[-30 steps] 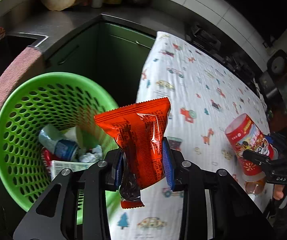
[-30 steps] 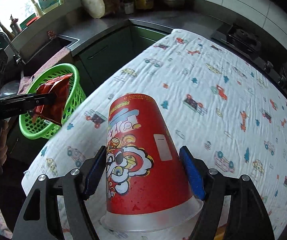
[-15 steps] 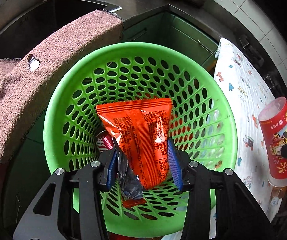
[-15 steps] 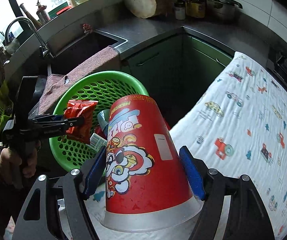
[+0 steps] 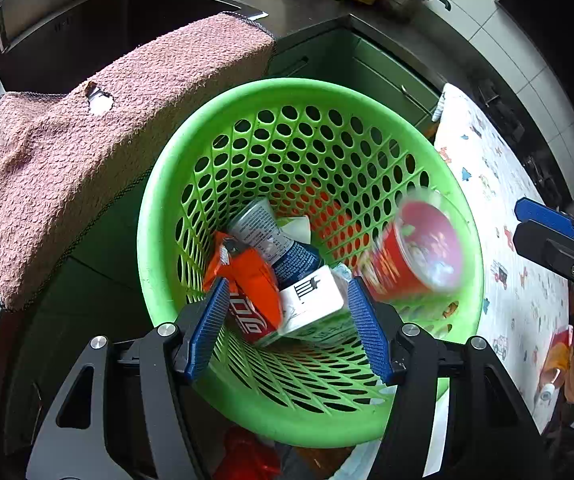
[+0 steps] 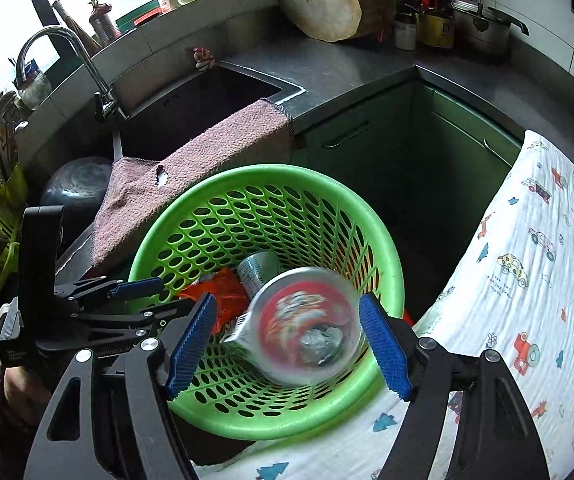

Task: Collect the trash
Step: 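Drop the snack bag into the basket with the left tool while the right tool drops the red cup in, then move both tools to the orange drink bottle and white lid, then grasp the orange drink bottle with the left tool while the right tool grasps the white lid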

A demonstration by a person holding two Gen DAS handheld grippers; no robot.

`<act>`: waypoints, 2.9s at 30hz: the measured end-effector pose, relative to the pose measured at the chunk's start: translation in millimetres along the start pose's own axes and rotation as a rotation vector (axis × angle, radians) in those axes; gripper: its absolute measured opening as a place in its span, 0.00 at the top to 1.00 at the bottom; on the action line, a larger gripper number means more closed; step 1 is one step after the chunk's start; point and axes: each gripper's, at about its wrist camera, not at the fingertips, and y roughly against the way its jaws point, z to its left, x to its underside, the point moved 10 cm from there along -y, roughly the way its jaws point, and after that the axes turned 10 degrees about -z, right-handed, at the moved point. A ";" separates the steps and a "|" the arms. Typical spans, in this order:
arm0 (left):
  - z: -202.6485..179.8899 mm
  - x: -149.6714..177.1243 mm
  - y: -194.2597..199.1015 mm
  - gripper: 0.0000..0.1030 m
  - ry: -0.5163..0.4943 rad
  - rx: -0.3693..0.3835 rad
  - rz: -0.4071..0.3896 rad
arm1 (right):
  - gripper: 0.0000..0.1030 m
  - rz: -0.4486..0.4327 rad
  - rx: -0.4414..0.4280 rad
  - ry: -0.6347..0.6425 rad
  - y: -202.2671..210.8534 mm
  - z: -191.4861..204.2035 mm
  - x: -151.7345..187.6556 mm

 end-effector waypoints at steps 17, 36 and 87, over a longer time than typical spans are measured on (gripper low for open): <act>-30.5 4.2 29.6 0.40 -0.061 0.020 -0.067 | 0.19 -0.112 0.123 -0.110 106.3 -63.9 62.3; -159.8 47.5 40.9 0.16 -0.222 0.150 -0.061 | 0.14 -0.167 0.500 -0.355 313.1 -218.8 255.6; -472.8 200.5 34.8 0.09 -0.733 0.490 0.120 | 0.13 -0.075 0.576 -0.409 286.5 -301.2 377.4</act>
